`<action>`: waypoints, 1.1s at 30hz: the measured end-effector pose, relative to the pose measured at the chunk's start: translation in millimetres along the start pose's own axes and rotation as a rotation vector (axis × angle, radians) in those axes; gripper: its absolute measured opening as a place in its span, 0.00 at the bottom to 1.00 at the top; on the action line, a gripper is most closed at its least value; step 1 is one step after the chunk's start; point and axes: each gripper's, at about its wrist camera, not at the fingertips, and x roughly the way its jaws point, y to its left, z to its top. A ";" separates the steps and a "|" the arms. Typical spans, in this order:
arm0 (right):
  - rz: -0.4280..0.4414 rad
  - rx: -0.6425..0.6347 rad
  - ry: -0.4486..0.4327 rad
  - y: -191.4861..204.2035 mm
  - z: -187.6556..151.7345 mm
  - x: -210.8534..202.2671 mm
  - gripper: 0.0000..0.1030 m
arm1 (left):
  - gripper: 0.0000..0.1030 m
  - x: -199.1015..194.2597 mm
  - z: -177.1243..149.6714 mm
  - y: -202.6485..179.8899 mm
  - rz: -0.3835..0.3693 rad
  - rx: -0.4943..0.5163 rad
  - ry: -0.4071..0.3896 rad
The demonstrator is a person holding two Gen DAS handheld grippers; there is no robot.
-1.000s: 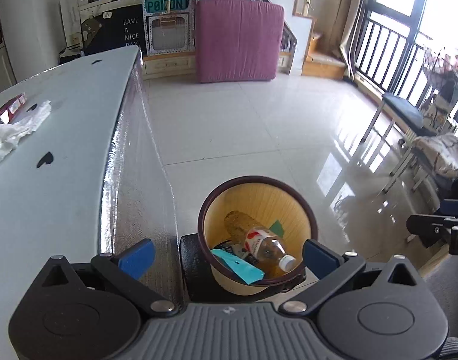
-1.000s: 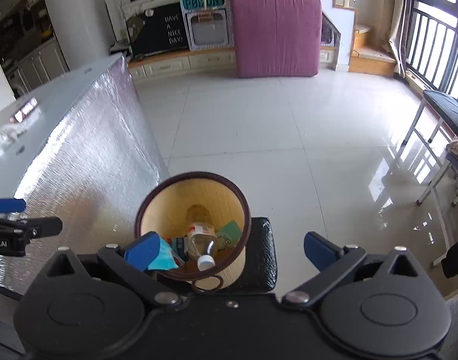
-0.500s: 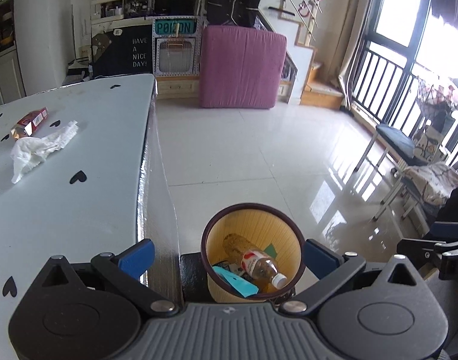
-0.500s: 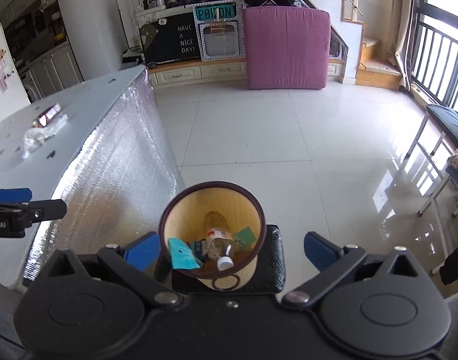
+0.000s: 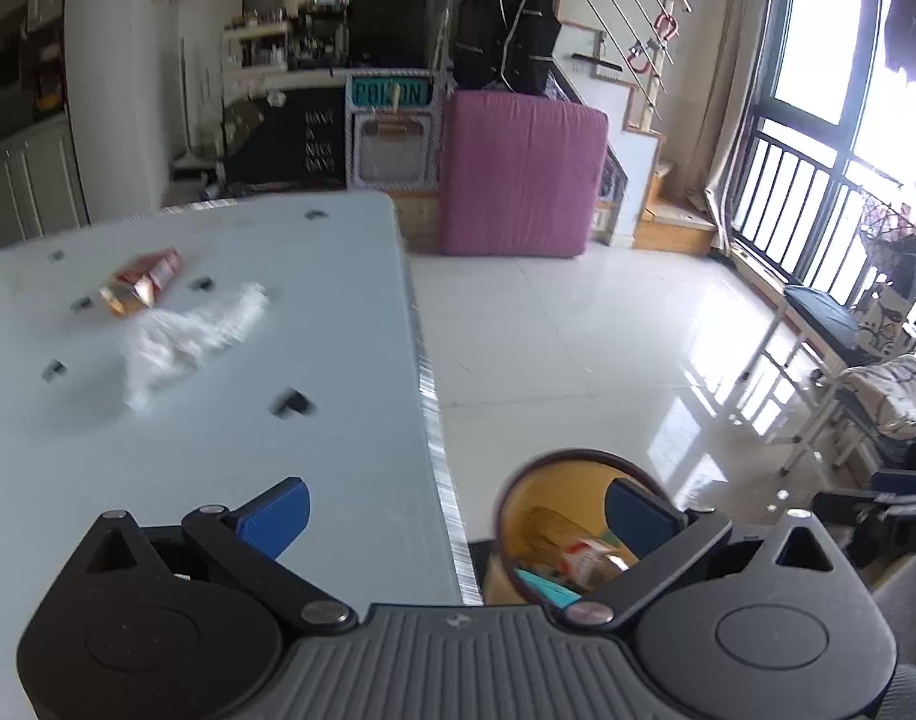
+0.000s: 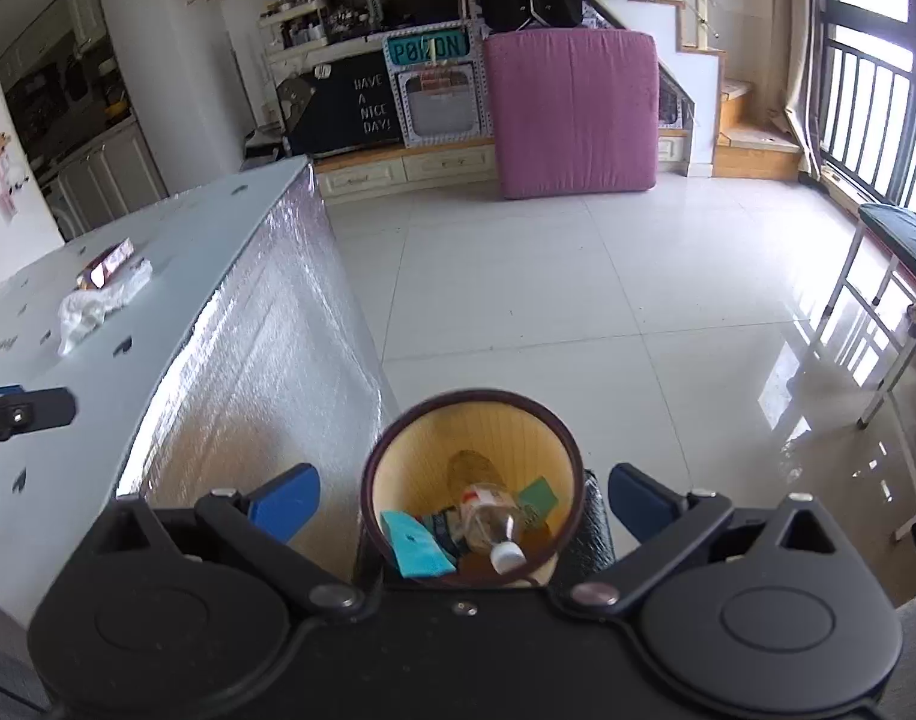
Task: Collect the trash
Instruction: 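Move both tools over the table toward the red box and white tissue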
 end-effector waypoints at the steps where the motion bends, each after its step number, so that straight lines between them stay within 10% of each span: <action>1: 0.003 0.008 -0.017 4.2 1.6 0.6 1.00 | 1.00 -1.4 1.7 8.7 0.007 0.005 -0.009; 22: 0.216 -0.187 -0.196 178.6 49.8 48.0 1.00 | 1.00 21.2 57.8 200.4 0.096 -0.003 -0.172; 33: 0.307 -0.318 -0.180 246.9 64.2 87.8 1.00 | 1.00 108.6 96.9 259.1 0.117 0.044 -0.167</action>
